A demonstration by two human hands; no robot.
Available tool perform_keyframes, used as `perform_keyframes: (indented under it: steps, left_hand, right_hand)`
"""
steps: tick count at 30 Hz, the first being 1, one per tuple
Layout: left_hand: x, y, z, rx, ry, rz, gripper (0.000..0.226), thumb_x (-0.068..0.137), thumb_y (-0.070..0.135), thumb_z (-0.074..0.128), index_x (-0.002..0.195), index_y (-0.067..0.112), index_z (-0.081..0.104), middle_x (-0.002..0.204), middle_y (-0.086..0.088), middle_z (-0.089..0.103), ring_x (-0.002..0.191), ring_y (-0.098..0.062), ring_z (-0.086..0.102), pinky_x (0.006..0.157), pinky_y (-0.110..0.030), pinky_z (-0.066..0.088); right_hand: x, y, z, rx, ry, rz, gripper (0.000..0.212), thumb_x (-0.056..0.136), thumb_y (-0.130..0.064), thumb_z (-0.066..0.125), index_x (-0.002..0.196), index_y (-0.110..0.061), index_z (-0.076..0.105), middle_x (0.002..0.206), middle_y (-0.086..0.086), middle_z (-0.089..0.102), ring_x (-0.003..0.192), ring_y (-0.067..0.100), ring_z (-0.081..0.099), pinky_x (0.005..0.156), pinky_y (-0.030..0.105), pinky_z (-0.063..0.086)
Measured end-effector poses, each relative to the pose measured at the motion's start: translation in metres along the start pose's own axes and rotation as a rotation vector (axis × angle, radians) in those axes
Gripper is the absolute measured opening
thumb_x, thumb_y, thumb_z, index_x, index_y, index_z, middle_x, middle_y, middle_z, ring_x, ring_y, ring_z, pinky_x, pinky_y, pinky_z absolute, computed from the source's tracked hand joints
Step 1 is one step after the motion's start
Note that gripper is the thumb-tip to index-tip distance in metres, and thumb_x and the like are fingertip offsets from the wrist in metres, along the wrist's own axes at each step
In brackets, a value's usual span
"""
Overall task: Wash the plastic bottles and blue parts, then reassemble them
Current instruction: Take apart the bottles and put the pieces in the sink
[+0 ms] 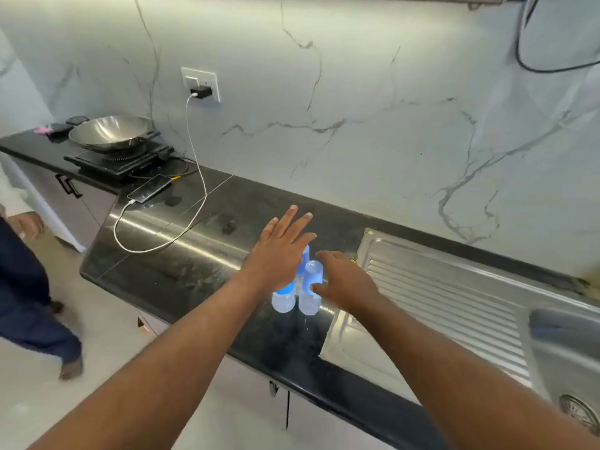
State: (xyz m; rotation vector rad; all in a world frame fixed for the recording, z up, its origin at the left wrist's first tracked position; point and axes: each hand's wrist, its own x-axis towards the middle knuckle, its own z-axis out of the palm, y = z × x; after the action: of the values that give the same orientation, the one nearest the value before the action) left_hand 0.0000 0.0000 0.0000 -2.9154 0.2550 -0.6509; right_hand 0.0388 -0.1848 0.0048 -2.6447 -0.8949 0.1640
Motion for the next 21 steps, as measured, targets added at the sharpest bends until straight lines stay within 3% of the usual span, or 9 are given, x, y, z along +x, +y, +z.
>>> perform_keyframes:
  steps: [7, 11, 13, 17, 21]
  left_hand:
    - [-0.001, -0.008, 0.020, -0.087, -0.047, 0.042, 0.057, 0.084, 0.014, 0.064, 0.139, 0.024, 0.056, 0.167, -0.002, 0.024, 0.156, -0.031, 0.009, 0.119, -0.054, 0.028]
    - [0.002, -0.015, 0.022, -0.167, -0.009, -0.041, 0.059, 0.082, 0.015, 0.066, 0.139, 0.022, 0.056, 0.162, 0.000, 0.035, 0.155, -0.028, 0.019, 0.115, -0.048, 0.037]
    - [-0.005, -0.015, 0.023, -0.318, 0.049, -0.176, 0.053, 0.088, 0.020, 0.067, 0.139, 0.019, 0.056, 0.157, 0.001, 0.043, 0.153, -0.025, 0.026, 0.110, -0.044, 0.041]
    - [-0.033, -0.009, 0.029, -0.545, 0.045, -0.410, 0.048, 0.097, 0.039, 0.060, 0.140, 0.020, 0.050, 0.149, 0.003, 0.047, 0.145, -0.020, 0.034, 0.112, -0.044, 0.039]
    - [-0.056, 0.000, 0.031, -0.604, -0.048, -0.528, 0.065, 0.087, 0.065, 0.057, 0.136, 0.024, 0.051, 0.137, 0.007, 0.055, 0.124, -0.020, 0.050, 0.097, -0.041, 0.048]
  right_hand:
    - [0.012, -0.010, 0.017, -0.002, -0.023, 0.074, 0.032, 0.095, -0.041, 0.061, 0.120, -0.023, 0.051, 0.115, -0.001, 0.066, 0.092, 0.016, 0.063, 0.078, 0.027, 0.051]
    - [0.014, -0.006, 0.014, 0.057, -0.048, 0.127, 0.026, 0.091, -0.035, 0.064, 0.104, -0.021, 0.046, 0.097, 0.000, 0.065, 0.075, 0.016, 0.057, 0.060, 0.025, 0.042]
    - [0.010, -0.002, 0.011, 0.080, -0.038, 0.133, 0.025, 0.087, -0.034, 0.064, 0.098, -0.021, 0.046, 0.091, -0.001, 0.064, 0.075, 0.018, 0.059, 0.063, 0.031, 0.050]
    - [-0.005, 0.006, 0.007, 0.134, 0.016, 0.114, 0.021, 0.090, -0.031, 0.064, 0.100, -0.020, 0.050, 0.090, -0.001, 0.063, 0.075, 0.018, 0.058, 0.061, 0.026, 0.043]
    - [-0.028, 0.019, 0.007, 0.214, 0.066, 0.140, 0.028, 0.089, -0.034, 0.067, 0.110, -0.024, 0.052, 0.097, -0.004, 0.067, 0.083, 0.017, 0.063, 0.076, 0.036, 0.056]
